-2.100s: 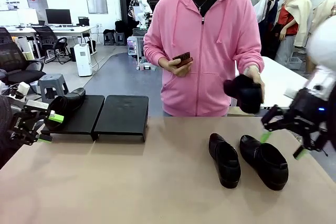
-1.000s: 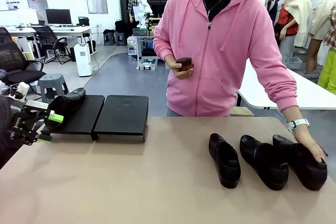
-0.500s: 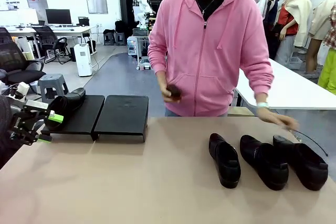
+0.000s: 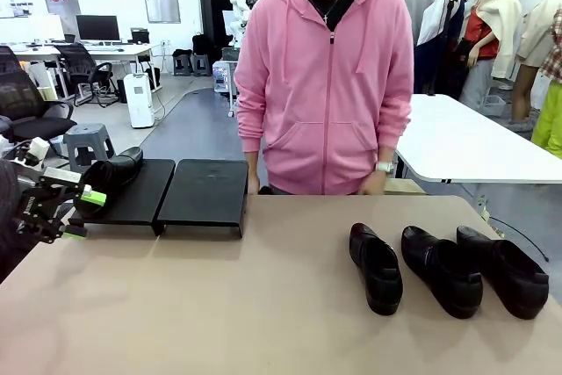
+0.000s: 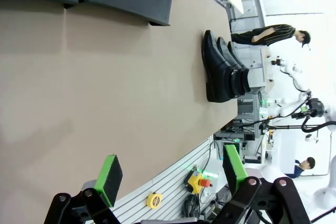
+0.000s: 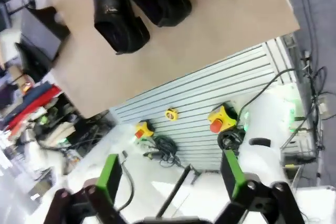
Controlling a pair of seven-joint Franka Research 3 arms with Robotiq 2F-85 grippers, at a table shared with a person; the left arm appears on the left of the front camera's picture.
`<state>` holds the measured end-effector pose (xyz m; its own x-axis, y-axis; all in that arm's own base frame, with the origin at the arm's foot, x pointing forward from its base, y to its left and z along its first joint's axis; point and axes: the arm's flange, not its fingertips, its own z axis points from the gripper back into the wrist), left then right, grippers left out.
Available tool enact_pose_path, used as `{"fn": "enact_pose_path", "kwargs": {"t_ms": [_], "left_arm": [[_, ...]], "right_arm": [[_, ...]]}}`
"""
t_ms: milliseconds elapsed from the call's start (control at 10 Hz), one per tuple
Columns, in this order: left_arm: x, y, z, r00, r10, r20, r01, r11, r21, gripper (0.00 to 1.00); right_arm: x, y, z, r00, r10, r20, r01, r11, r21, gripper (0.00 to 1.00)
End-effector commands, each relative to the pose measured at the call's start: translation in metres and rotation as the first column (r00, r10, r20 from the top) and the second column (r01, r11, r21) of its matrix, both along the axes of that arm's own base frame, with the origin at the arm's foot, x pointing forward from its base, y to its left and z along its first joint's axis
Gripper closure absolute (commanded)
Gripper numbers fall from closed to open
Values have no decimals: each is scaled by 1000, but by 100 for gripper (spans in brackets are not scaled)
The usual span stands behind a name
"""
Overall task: Organize the shoes by placing them on the stand.
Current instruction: Pick up one Shoe and place it in the middle of the table.
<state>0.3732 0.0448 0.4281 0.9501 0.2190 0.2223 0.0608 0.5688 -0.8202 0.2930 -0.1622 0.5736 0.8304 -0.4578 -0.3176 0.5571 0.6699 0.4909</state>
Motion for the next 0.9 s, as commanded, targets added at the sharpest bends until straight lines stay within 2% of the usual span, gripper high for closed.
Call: {"fn": "enact_pose_path", "kwargs": {"t_ms": [0, 100, 200, 400, 500, 600, 700, 800], "left_arm": [[-4, -1, -4, 1000, -3, 26, 3, 1000, -22, 0], [-4, -1, -4, 1000, -3, 26, 3, 1000, -22, 0], [-4, -1, -4, 1000, -3, 26, 3, 1000, -22, 0], [-4, -1, -4, 1000, -3, 26, 3, 1000, -22, 0], [-4, -1, -4, 1000, -3, 26, 3, 1000, -22, 0], [-4, -1, -4, 1000, -3, 26, 3, 1000, -22, 0], [-4, -1, -4, 1000, -3, 26, 3, 1000, -22, 0], [-4, -1, -4, 1000, -3, 26, 3, 1000, -22, 0]], "right_arm": [[44, 111, -22, 997, 67, -47, -74, 985, -158, 0], [66, 164, -40, 993, 106, -51, -114, 966, -231, 0], [87, 207, -57, 995, 99, -35, -104, 950, -294, 0], [122, 276, -96, 990, 144, 0, -137, 941, -310, 0], [129, 305, -112, 988, 147, 55, -120, 932, -342, 0], [132, 327, -128, 981, 137, 139, -65, 902, -427, 0], [127, 336, -136, 974, 166, 155, -71, 871, -487, 0], [123, 322, -122, 980, 184, 72, -147, 923, -356, 0]]}}
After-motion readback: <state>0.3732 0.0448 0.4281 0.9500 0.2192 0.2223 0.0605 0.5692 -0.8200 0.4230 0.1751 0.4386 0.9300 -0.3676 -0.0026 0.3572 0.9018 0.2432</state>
